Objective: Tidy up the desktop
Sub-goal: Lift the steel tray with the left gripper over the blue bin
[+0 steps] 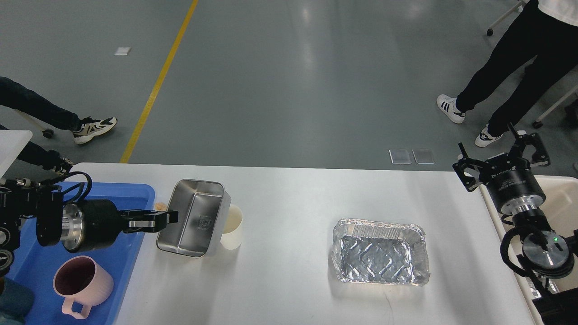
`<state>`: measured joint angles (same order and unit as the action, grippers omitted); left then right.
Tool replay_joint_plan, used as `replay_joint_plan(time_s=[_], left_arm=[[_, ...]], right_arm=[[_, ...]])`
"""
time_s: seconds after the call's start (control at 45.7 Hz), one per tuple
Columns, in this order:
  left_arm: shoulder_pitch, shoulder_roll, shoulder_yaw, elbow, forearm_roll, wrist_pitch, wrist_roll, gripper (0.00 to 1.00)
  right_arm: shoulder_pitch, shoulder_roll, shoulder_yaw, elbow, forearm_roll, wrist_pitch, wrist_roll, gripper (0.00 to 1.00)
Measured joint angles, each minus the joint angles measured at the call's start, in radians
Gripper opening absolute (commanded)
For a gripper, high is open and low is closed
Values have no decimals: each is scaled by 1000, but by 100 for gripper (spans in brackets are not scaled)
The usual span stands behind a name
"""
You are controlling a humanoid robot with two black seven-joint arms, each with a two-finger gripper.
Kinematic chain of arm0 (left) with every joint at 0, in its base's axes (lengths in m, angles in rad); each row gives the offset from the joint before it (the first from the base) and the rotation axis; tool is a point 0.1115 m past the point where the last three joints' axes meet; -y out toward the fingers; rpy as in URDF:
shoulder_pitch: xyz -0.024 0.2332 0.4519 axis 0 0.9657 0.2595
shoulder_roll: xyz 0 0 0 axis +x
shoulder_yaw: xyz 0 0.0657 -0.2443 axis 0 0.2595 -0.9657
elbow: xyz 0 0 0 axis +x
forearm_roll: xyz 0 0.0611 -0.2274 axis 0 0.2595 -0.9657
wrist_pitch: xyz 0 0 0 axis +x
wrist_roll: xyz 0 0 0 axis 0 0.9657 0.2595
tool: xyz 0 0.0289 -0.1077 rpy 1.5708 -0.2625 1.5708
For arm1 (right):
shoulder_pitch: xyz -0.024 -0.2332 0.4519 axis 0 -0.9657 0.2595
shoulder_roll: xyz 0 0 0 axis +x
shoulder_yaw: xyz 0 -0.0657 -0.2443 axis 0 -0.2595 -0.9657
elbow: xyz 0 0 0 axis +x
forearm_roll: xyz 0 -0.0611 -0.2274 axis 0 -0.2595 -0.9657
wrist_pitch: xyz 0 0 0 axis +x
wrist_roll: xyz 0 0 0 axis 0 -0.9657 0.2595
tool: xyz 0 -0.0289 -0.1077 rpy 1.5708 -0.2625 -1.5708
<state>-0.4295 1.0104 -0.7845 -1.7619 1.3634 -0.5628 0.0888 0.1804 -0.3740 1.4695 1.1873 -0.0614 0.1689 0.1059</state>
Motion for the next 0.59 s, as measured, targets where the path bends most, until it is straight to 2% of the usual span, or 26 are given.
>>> replay_joint_plan(time_s=[0.263,0.591], left_arm=[[-1,32,-60,42,-3,-4,16,0],[0,160,-139,347,-90,-2,15,2]], right_arm=[[-2,-2,-1,0,0,0,0,100],[-1,3,-4,2,0,0,0,100]])
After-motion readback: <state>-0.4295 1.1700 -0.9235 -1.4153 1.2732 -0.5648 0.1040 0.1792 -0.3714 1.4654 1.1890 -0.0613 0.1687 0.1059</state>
